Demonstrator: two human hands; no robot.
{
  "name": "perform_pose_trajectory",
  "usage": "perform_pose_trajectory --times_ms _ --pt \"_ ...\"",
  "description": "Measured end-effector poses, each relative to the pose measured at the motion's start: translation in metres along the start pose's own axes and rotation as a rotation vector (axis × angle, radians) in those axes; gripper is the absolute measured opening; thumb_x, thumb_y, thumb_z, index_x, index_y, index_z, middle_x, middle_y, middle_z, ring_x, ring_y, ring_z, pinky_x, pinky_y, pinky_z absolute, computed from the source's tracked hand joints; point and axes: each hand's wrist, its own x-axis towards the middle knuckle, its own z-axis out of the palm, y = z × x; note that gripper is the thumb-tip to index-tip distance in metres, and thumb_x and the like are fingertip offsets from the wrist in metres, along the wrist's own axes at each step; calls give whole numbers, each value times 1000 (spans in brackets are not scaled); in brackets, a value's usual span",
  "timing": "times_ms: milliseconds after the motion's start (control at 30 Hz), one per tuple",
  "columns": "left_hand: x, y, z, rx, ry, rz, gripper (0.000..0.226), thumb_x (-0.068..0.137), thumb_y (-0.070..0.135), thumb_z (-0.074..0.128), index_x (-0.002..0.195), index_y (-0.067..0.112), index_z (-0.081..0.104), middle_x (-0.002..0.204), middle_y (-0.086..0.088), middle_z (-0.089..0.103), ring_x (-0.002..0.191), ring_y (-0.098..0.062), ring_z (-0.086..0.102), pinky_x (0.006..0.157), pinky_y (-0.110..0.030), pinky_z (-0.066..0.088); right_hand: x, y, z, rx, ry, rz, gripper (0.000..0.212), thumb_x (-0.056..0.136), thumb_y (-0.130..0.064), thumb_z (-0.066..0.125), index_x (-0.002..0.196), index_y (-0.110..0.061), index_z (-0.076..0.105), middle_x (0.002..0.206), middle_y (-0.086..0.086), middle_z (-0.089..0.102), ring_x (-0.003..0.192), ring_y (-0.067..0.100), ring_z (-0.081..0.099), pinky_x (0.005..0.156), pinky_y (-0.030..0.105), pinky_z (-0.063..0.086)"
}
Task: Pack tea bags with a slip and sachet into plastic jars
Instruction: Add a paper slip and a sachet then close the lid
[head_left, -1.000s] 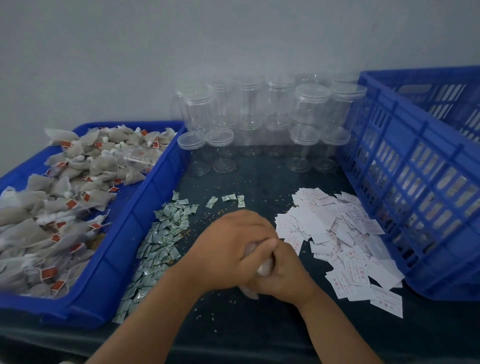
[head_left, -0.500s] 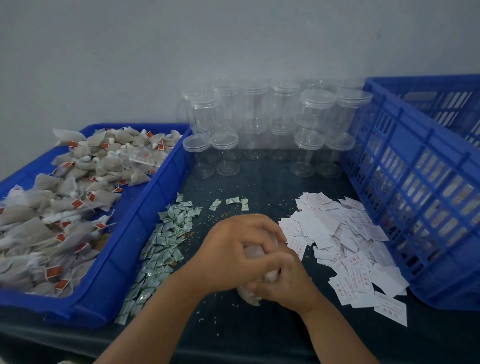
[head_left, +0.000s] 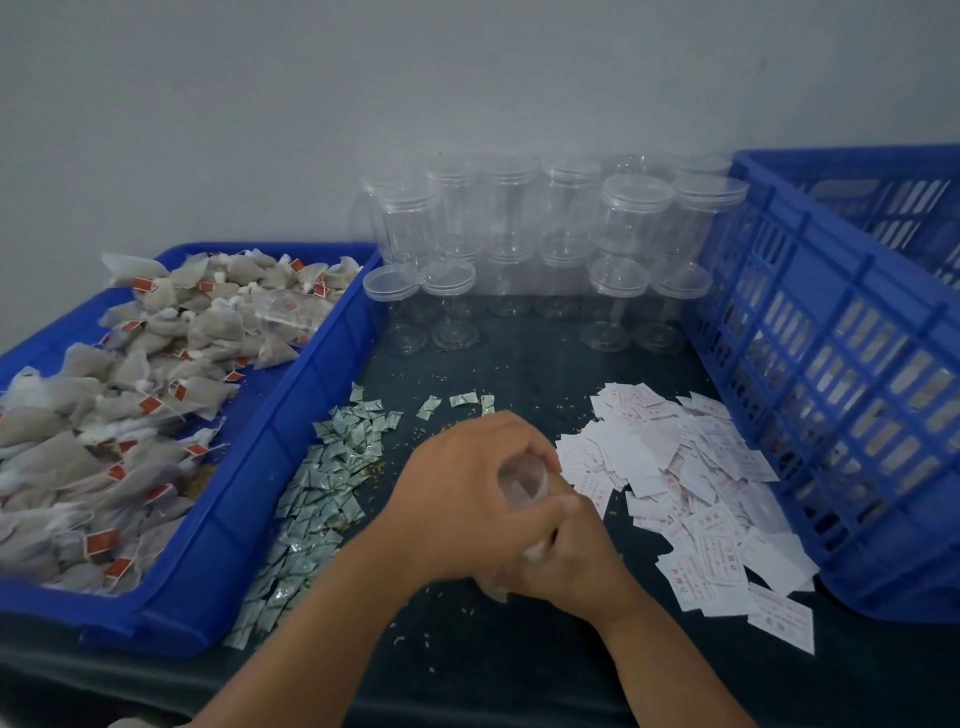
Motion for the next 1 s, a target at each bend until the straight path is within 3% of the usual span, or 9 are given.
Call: perform_pose_trajectory --times_ms 67,200,333,433,533,667,800,933,1000 --pt "1 -10 -5 -66 -48 14 21 85 45 76 104 39 69 108 24 66 109 -1 62 95 -33 52 0 0 4 18 25 12 66 73 -18 92 130 -38 64 117 -7 78 110 16 76 86 22 59" --pt "-1 -8 12 62 64 -178 69 81 81 54 138 44 55 137 28 50 125 6 47 106 -22 39 1 1 10 -31 131 40 74 72 -33 91 138 -32 60 123 -9 75 113 17 75 89 43 63" --pt "2 -5 27 -30 159 -248 61 76 70 61 130 42 63 123 26 59 110 6 56 95 -18 45 -4 2 5 -73 180 15 74 64 -31 93 127 -53 61 117 -22 76 107 1 74 80 15 57" --pt "4 -14 24 -99 156 -185 45 78 49 76 123 41 70 115 28 64 110 9 58 91 -9 43 -4 0 2 -40 171 46 69 65 -28 92 122 -55 64 115 -23 77 105 -2 74 80 9 54" --pt "5 -23 21 -175 126 -147 46 75 48 74 120 40 74 115 28 66 111 7 61 96 -20 53 -1 -1 4 1 125 80 65 71 -34 94 128 -47 65 122 -19 77 113 4 74 86 20 59" --pt "1 -37 21 -426 67 -75 67 78 50 80 141 41 59 136 22 63 128 -4 61 104 -31 54 1 0 3 177 92 78 74 83 -19 94 145 -26 56 136 1 72 127 24 70 101 42 60" --pt "-13 -40 40 -661 138 -133 79 81 56 77 149 32 46 142 19 59 133 -7 58 103 -17 47 -1 -7 8 228 148 40 72 93 -51 81 152 -25 50 146 -1 64 138 22 62 107 24 52" --pt "-18 -40 52 -749 201 -189 62 83 64 68 131 28 57 125 20 68 118 -4 65 92 -12 49 -4 -11 11 -113 315 -4 76 95 -90 36 144 -35 55 136 -16 68 127 9 66 100 32 55" --pt "-16 -42 50 -723 211 -197 54 81 61 65 127 34 54 120 29 66 113 3 65 90 -9 48 -5 -17 11 -285 371 12 91 91 -95 31 152 -29 48 139 -19 65 125 3 64 100 37 57"
